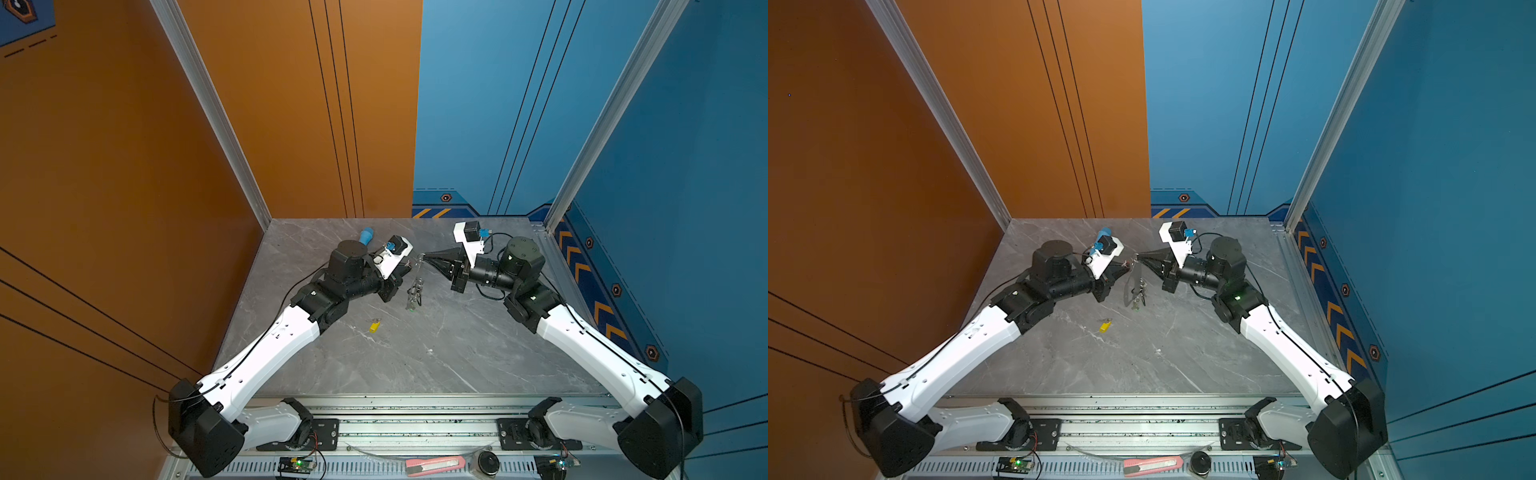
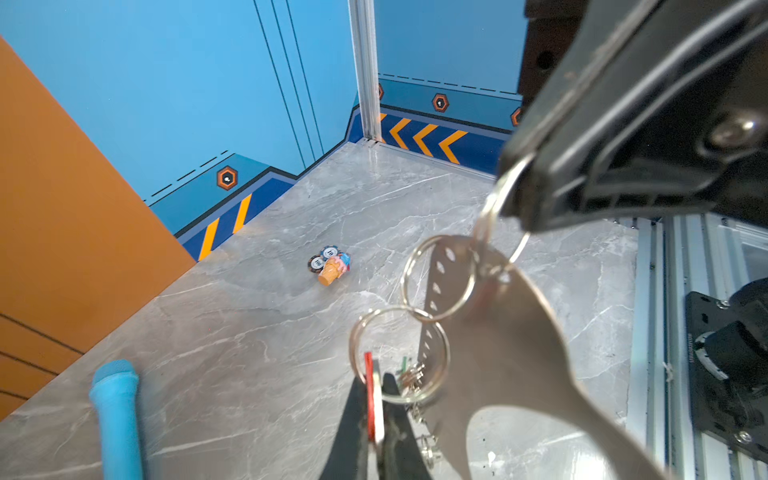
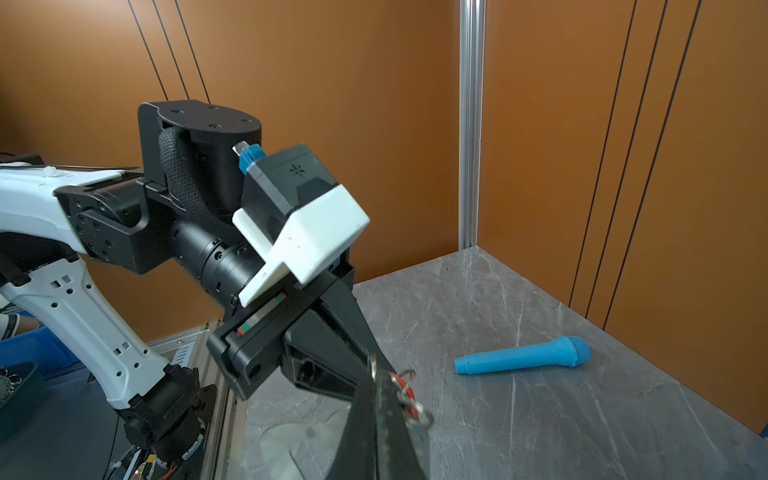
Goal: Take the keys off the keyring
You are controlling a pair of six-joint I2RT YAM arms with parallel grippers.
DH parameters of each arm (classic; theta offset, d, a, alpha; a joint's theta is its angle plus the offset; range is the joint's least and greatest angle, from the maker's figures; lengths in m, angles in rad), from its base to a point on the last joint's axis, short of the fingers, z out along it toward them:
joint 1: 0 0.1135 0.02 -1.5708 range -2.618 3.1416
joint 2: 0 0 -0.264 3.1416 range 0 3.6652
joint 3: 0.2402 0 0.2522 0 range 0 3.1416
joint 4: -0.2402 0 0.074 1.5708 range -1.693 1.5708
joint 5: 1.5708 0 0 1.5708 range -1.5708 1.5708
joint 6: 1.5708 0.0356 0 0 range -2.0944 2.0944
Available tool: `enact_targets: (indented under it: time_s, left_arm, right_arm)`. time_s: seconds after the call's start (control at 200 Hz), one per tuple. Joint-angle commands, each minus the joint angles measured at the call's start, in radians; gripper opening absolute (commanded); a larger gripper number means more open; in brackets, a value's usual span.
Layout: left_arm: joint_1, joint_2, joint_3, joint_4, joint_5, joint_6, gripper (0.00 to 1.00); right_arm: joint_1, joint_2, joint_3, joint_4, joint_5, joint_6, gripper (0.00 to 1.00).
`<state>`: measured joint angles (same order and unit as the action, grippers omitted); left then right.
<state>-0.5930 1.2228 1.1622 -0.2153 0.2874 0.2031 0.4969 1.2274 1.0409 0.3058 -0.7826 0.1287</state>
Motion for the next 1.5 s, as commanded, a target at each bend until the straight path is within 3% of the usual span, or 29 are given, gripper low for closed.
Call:
enact_targets:
  time_s: [0.0, 0.295, 0.646, 0.951, 1.296, 1.497]
  left_arm:
    - [0.021, -0.015, 0.082, -0.132, -0.031, 0.054, 0.00]
    - [0.023, 0.016, 0.226, -0.301, -0.115, 0.182, 0.00]
    - [0.012, 0.030, 0.314, -0.409, -0.151, 0.291, 0.00]
    - [0.012, 0.042, 0.349, -0.452, -0.142, 0.348, 0.00]
    - [0.003, 0.041, 0.378, -0.489, -0.167, 0.351, 0.00]
    - [0.004, 0.031, 0.385, -0.504, -0.154, 0.351, 0.00]
  right_arm:
    - [-0.004, -0.042, 0.000, 0.017, -0.018, 0.003, 0.00]
    - [0.033, -0.037, -0.019, -0.054, -0.025, -0.072, 0.00]
    - [0.074, -0.040, -0.038, -0.140, 0.007, -0.170, 0.24]
    - [0.094, -0.032, -0.007, -0.154, 0.066, -0.183, 0.36]
    - [0.174, 0.009, -0.004, -0.086, 0.239, -0.245, 0.41]
    - [0.178, 0.049, 0.000, -0.021, 0.268, -0.250, 0.34]
